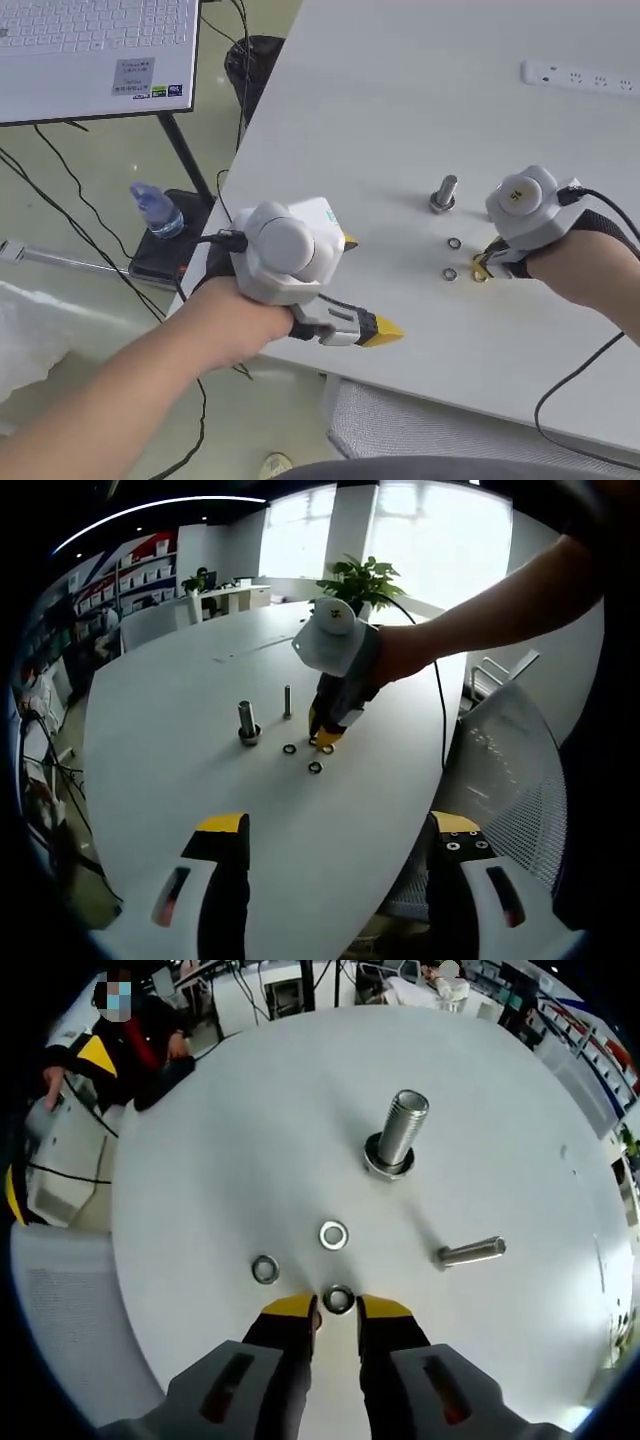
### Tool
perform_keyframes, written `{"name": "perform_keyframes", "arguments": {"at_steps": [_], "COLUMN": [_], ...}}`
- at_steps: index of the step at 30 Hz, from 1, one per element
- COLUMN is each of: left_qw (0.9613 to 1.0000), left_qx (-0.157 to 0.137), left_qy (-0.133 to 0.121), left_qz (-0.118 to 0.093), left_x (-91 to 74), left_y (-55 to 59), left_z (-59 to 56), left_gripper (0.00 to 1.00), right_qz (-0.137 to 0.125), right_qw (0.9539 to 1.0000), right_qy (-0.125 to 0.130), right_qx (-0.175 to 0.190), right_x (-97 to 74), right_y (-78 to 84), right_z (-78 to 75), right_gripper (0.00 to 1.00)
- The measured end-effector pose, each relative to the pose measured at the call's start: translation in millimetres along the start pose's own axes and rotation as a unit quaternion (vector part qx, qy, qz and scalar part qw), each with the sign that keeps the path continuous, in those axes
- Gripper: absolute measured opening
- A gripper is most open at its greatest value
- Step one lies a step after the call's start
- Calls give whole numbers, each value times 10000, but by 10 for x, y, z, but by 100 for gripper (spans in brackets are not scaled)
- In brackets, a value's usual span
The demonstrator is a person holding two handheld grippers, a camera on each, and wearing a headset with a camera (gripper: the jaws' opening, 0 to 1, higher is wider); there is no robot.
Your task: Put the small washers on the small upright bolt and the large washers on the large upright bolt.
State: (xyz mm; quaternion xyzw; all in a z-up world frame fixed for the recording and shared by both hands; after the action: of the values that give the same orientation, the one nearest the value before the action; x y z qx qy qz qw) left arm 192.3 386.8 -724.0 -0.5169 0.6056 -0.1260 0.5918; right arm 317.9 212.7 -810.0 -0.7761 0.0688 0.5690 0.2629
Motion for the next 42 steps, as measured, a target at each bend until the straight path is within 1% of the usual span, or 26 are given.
{"name": "perform_keyframes", "arguments": {"at_steps": [8, 9, 13, 15, 17, 21, 23, 26, 27, 28, 29, 30, 31, 34, 38, 42], "left_qw": [10000, 10000, 10000, 10000, 10000, 10000, 10000, 10000, 10000, 10000, 10000, 10000, 10000, 9999, 9999, 9999], "left_qx": [-27, -30, -33, -28, -22, -2, 12, 6, 7, 9, 13, 20, 18, 42, 27, 23], "left_qy": [-15, -17, -30, -38, -42, -56, -59, -68, -72, -81, -84, -85, -84, -96, -110, -119], "left_qz": [-21, -25, -35, -36, -47, -32, -16, -13, 1, 14, 11, -2, -2, 9, -29, -14], "left_x": [3, 2, -2, -7, -13, -24, -27, -28, -27, -27, -28, -28, -27, -29, -24, -26], "left_y": [21, 21, 24, 20, 8, -10, -15, -24, -26, -33, -40, -49, -57, -71, -93, -84], "left_z": [-1, 0, 3, 4, 1, -4, -5, 0, 4, 11, 12, 13, 16, 26, 42, 36], "left_gripper": [70, 70, 70, 70, 70, 70, 70, 70, 70, 70, 70, 70, 70, 70, 70, 70], "right_qz": [370, 483, 689, 708, 650, 478, 451, 419, 466, 446, 437, 448, 460, 486, 616, 605], "right_qw": [9992, 9986, 9972, 9971, 9976, 9988, 9990, 9990, 9986, 9985, 9986, 9986, 9985, 9984, 9977, 9977], "right_qy": [16, 30, 26, 31, 29, -40, -51, -94, -140, -165, -146, -142, -153, -158, -200, -204], "right_qx": [-163, -210, -302, -266, -235, -22, -22, 92, 193, 287, 263, 260, 264, 242, 210, 223], "right_x": [18, 19, 31, 26, 15, 3, 0, -24, -32, -48, -65, -25, -26, -85, -148, -222], "right_y": [-42, -47, -80, -74, -55, -27, -13, 3, 16, 17, 20, 41, 51, 62, 117, 149], "right_z": [0, -3, 1, -5, -8, -28, -33, -58, -64, -96, -118, -180, -200, -237, -263, -322], "right_gripper": [14, 14, 14, 13, 13, 13, 12, 12, 12, 12, 12, 12, 12, 12, 12, 12]}}
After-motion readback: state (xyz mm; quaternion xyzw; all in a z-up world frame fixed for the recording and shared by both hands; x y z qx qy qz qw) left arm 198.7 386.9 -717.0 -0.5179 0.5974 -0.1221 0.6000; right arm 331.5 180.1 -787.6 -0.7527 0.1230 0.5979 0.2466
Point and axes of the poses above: the centre of the closed fingertips' face, and the gripper's own axes: x roughly forward along the fingers, z roughly to its left, y roughly out of its underside, the point moved 6 cm from there along -x, roughly backward along the fingers, and after that the axes turned 12 degrees about y, right-handed, at the moved point
